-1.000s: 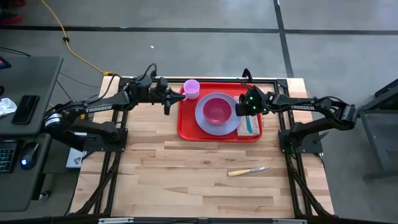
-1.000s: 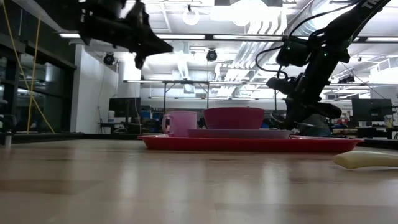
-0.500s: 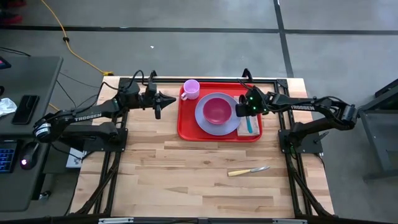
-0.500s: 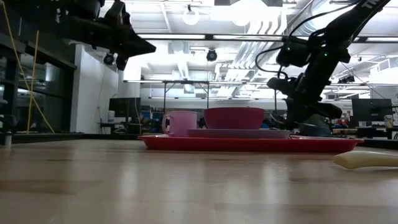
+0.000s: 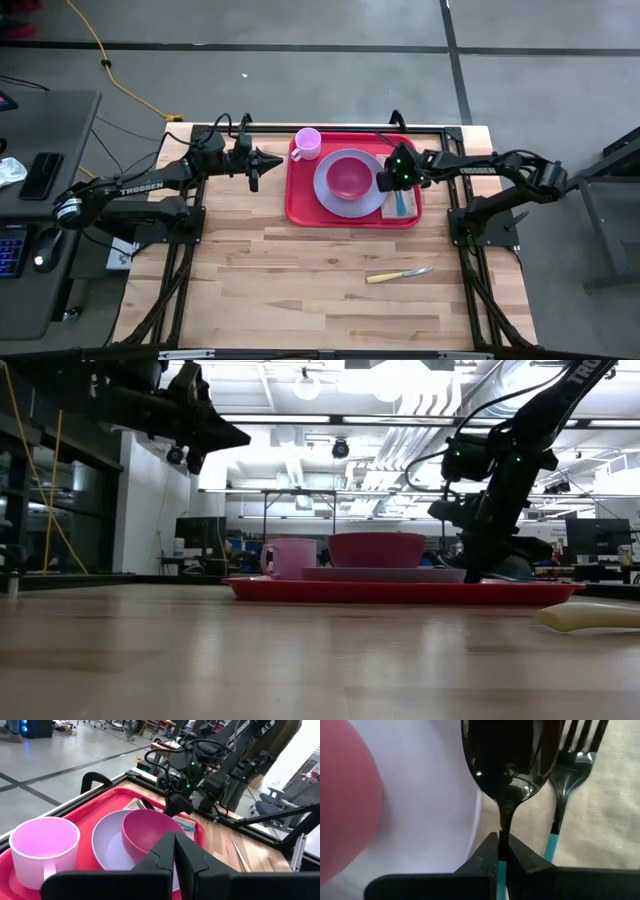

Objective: Set up tray
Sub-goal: Put the blue spoon on the left of the blue fork on the white napkin on the red serving tray

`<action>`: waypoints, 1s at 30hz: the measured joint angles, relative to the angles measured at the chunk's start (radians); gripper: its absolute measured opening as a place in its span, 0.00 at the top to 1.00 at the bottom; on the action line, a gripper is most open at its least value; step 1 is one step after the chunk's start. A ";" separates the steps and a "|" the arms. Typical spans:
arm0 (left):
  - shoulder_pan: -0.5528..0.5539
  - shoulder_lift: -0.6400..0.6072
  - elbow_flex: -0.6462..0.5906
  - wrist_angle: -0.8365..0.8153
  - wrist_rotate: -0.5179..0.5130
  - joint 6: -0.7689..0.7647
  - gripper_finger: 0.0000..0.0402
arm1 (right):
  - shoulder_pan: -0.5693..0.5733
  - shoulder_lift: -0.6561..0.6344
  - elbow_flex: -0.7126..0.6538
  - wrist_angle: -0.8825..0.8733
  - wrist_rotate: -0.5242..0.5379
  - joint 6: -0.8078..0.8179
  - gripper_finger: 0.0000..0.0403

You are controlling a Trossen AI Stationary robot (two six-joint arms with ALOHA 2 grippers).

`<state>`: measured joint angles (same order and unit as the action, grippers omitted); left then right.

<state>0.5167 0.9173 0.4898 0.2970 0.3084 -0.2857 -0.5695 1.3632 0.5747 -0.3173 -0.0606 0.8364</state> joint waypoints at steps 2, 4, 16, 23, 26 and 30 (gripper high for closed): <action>0.000 0.000 0.000 0.000 0.000 0.000 0.90 | -0.006 0.000 0.000 0.002 0.000 0.000 1.00; 0.000 0.000 0.000 0.000 0.000 0.000 0.90 | -0.014 0.000 0.000 0.001 -0.001 0.000 1.00; 0.000 0.000 0.000 -0.001 0.000 -0.008 0.90 | -0.028 0.000 0.000 0.016 -0.020 0.020 1.00; 0.000 0.000 0.000 -0.003 0.000 -0.008 0.90 | -0.028 0.028 0.000 0.021 -0.028 0.039 1.00; 0.000 0.001 0.000 -0.012 0.000 -0.008 0.90 | -0.027 0.070 0.002 0.049 -0.051 0.046 1.00; 0.000 0.001 0.000 -0.012 0.000 -0.008 0.90 | -0.026 0.094 0.003 0.115 -0.067 0.053 1.00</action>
<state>0.5167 0.9180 0.4900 0.2852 0.3088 -0.2939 -0.5953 1.4569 0.5781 -0.2024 -0.1277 0.8890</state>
